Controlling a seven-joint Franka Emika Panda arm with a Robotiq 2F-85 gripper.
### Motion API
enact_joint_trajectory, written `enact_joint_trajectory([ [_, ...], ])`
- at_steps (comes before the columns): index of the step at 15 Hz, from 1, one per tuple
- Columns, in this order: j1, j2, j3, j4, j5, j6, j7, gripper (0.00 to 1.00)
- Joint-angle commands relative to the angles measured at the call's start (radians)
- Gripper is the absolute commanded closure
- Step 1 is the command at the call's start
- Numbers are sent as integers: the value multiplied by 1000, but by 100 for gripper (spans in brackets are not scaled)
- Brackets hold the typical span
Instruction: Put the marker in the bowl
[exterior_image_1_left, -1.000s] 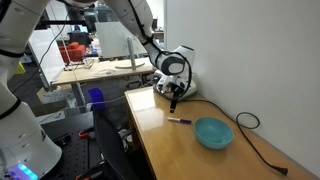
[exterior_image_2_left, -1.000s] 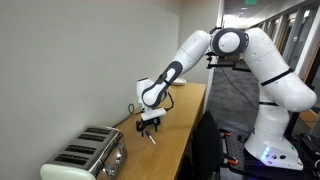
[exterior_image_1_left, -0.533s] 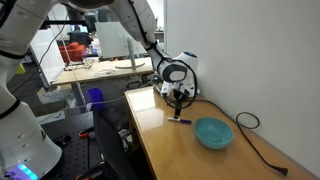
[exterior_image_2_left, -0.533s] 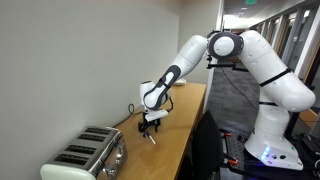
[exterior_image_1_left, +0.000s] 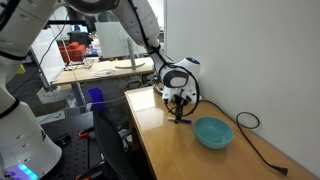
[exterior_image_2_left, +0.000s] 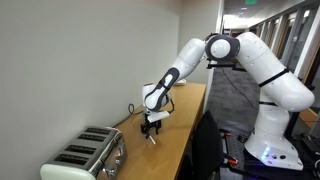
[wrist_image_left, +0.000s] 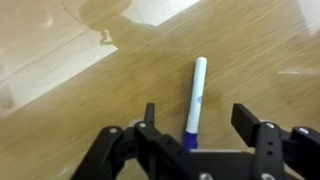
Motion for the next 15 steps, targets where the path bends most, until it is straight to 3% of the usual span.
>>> enact_joint_trajectory([
  [1, -3, 21, 5, 25, 24, 3, -28, 41],
  [8, 13, 42, -7, 58, 4, -11, -23, 96],
  [10, 17, 41, -10, 62, 0, -12, -20, 100],
  [15, 44, -24, -26, 38, -39, -71, -18, 97],
])
